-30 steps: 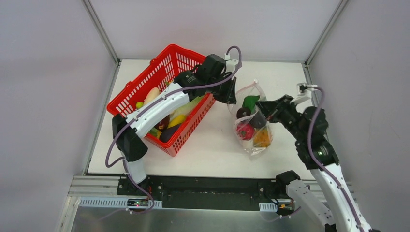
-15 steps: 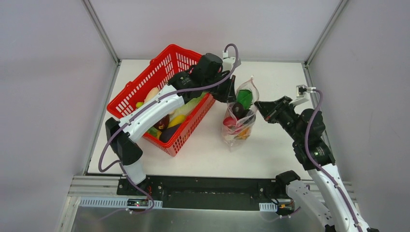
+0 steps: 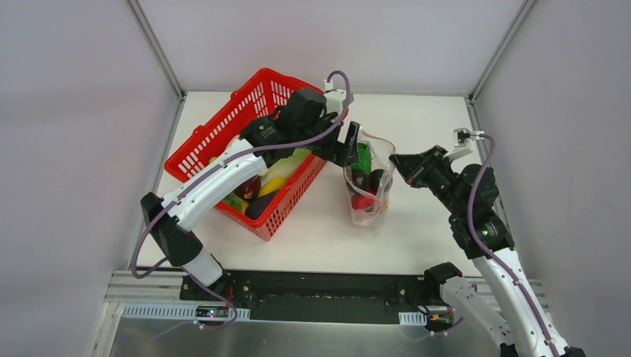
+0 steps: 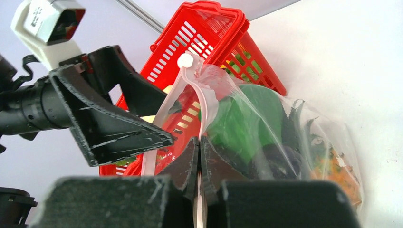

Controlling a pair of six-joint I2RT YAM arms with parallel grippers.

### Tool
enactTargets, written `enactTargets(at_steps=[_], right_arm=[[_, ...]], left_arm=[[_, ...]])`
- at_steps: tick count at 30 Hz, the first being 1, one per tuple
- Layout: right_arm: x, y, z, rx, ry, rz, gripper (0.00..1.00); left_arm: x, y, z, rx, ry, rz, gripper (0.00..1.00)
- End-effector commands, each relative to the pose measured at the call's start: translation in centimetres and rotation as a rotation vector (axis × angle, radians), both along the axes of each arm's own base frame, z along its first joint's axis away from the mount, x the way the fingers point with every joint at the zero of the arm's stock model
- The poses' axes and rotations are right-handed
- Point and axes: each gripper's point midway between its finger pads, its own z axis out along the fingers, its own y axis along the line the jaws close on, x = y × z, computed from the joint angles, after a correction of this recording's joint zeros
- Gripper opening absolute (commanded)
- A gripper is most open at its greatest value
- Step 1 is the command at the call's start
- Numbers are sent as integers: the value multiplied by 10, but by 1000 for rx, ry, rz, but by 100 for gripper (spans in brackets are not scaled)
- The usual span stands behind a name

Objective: Place the food in the zip-top bag and seal the zipper
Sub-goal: Adjust the fake vegetable in the bin.

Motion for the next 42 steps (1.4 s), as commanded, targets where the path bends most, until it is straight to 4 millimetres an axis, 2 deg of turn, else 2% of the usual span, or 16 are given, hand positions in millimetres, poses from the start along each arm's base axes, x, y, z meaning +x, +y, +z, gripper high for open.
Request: enactTargets(at_steps=[1,2,3,8,12,17,22,31,35,42], right_arm=[[-1,4,28,60,-76,19,0],[-1,5,27,63,-73,20,0],[-1,5,27,66,-74,23,0],[0,7,25,68,-70,33,0],[1,9,23,67,-66,39,0],[2,9,23,76,-60,36,0],[2,6,22,80,-62,16,0],[3,2,25,77,-81,-3,0],[4,1,16,62,-31,-11,0],[-2,15,33,125,-63,72,0]], left_arm=[[1,37,33,-21,-110,84,89],[0,41,35,-27,-118,91,97],[-3,46,39,-38,-126,95,99],[-7,73,44,-34,-181,167,99],[0,107,43,-16,-242,294,99],[7,143,38,-31,-268,412,99],[15,168,26,-5,-265,506,100],[24,185,7,-20,-244,639,100],[22,185,5,-44,-232,652,100],[16,186,3,-54,-213,646,100]])
